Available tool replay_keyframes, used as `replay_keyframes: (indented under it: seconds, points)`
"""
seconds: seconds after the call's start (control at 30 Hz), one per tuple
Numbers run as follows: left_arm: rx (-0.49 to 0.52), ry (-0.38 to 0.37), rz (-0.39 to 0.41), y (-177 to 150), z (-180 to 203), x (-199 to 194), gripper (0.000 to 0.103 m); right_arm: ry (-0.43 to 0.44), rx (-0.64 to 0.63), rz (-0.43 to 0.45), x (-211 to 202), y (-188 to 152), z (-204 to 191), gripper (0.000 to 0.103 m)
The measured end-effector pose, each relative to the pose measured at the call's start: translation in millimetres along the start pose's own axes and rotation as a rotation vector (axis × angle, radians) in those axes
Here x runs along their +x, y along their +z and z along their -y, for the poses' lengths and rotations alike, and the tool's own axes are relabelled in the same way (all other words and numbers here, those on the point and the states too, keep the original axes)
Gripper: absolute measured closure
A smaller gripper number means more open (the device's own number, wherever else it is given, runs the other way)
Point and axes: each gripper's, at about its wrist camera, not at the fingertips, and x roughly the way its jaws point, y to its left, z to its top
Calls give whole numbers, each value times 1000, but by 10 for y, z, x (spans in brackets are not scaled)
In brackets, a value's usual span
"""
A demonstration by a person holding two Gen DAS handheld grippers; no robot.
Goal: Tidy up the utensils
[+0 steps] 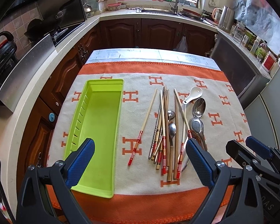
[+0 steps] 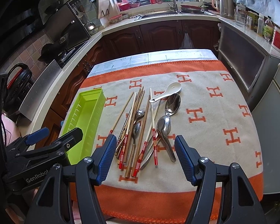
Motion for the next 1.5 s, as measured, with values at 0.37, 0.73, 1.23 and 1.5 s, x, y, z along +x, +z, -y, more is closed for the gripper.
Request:
replay_keyframes:
  seconds: [0.37, 0.73, 1.23, 1.5]
  points:
    - [-14, -39, 17, 57, -26, 48, 6, 10, -2, -11, 36, -18, -10, 36]
    - [62, -13, 5, 298, -82, 274, 6, 18, 34, -27, 204, 217, 153, 37]
    - [227, -103, -181, 781, 35, 1202, 34, 163, 124, -247, 1321, 1015, 518, 71]
    - [223, -180, -326, 829, 91, 1796, 60, 182, 101, -403, 2196, 1015, 422, 81]
